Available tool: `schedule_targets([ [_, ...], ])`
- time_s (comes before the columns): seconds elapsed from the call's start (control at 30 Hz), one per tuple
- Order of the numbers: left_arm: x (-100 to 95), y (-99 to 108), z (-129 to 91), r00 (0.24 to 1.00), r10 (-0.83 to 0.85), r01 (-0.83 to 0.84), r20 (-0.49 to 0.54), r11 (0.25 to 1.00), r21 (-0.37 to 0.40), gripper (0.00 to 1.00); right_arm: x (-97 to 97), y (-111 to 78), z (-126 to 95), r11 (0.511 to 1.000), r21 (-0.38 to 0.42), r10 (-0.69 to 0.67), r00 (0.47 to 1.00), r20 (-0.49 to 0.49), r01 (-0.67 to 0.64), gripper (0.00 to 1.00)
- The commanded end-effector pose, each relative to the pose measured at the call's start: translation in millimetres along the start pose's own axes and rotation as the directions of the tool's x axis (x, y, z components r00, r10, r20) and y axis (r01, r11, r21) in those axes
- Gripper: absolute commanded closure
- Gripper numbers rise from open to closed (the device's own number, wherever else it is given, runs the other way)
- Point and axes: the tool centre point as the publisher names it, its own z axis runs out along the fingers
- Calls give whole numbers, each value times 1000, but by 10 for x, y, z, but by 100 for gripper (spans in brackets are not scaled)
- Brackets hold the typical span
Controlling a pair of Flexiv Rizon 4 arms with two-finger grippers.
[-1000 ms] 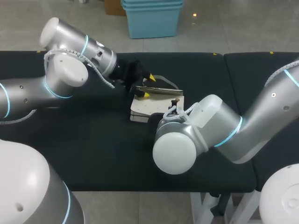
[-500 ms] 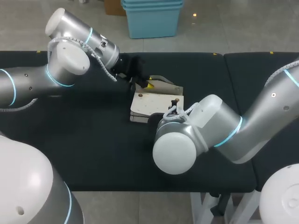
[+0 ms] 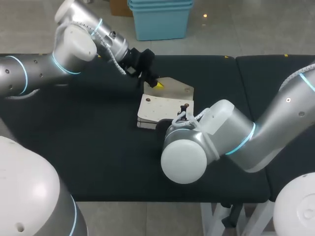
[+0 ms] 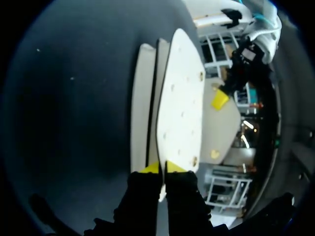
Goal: Pick up the bag, open it, inspect its contents, close it, and place it on the opposite side
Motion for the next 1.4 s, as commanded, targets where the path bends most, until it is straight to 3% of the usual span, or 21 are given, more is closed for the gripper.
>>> schedule_targets([
  [0.03,-87,31,18,996,-2,3,-94,1000,13,100,30,-56,-15,998,-69,17,987,158,-6,100],
  [0.07,-78,27,16,996,-2,3,-93,1000,13,100,17,-60,-26,998,-67,22,988,155,-11,100],
  [0.1,-68,17,8,996,2,0,-91,1000,19,100,4,-64,-38,997,-69,28,988,149,-18,61],
  [0.13,-60,7,-1,996,3,-1,-90,1000,20,100,-14,-68,-54,997,-70,36,989,144,-26,0],
  [0.6,75,-202,-287,1000,19,-20,14,999,42,100,-345,-133,-598,990,-84,116,992,45,-111,0],
  [0.63,92,-224,-320,1000,19,-20,20,999,49,100,-409,-133,-648,989,-83,126,991,38,-123,11],
  [0.73,126,-280,-397,999,17,-18,29,998,54,100,-530,-120,-726,988,-76,135,990,35,-132,100],
  [0.83,190,-367,-527,999,-6,3,46,998,63,100,-628,-116,-751,989,-68,135,990,30,-132,100],
  [1.2,190,-367,-527,999,-6,3,46,998,63,100,-910,-181,-753,984,-49,170,985,16,-169,100],
  [1.4,238,-391,-545,998,-29,25,56,997,71,100,-1075,-60,-717,987,-59,149,989,16,-147,100],
])
